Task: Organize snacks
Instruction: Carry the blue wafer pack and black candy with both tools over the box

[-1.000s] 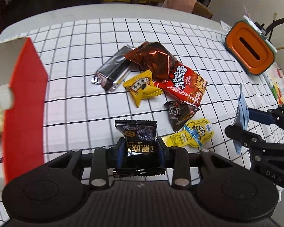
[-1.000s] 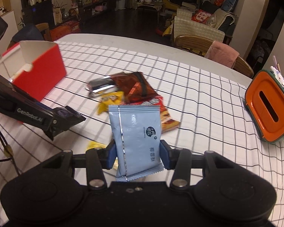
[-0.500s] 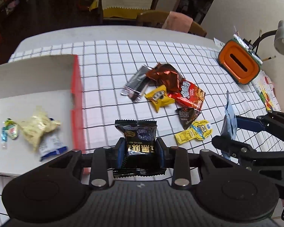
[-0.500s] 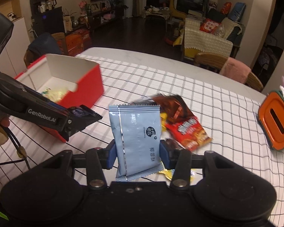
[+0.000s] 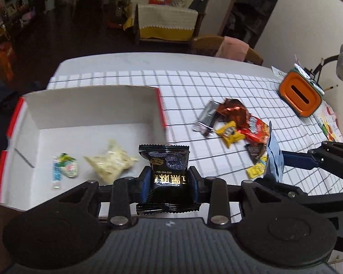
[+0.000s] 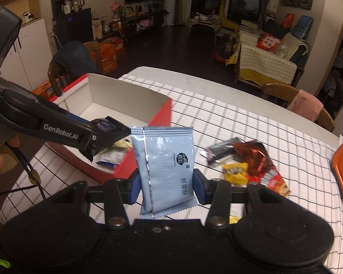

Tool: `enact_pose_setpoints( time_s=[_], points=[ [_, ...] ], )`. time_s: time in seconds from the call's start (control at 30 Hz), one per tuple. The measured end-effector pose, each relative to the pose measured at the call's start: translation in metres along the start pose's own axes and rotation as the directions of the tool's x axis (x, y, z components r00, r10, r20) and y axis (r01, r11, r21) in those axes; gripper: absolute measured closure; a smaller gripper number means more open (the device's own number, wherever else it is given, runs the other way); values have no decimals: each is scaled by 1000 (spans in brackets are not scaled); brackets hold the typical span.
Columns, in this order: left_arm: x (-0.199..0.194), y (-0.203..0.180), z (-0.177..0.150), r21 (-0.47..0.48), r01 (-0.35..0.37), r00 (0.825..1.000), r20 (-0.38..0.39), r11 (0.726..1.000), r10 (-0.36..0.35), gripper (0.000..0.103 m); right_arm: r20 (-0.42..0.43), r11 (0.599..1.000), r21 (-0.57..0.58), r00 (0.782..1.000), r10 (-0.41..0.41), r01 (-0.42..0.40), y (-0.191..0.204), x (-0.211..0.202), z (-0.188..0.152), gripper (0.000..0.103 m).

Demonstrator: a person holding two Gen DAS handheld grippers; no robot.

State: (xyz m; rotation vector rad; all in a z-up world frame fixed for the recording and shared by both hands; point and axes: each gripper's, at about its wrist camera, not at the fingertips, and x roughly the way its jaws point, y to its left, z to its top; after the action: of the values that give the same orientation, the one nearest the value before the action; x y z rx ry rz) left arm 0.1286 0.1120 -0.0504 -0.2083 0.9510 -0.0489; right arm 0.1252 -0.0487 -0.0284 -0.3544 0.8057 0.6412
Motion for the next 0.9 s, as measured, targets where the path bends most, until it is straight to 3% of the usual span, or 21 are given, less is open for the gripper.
enact_pose_setpoints(
  time_s=[0.4,0.9],
  points=[
    [-15,80,-1,-57,-71,997,27,996,73,69,-27,998,-62,999,17,-19,55,36,34,58],
    [16,147,-2,-93,-149,989,-34,984,147,69,-130,991,-132,991,-20,3,91,117,64,58]
  ],
)
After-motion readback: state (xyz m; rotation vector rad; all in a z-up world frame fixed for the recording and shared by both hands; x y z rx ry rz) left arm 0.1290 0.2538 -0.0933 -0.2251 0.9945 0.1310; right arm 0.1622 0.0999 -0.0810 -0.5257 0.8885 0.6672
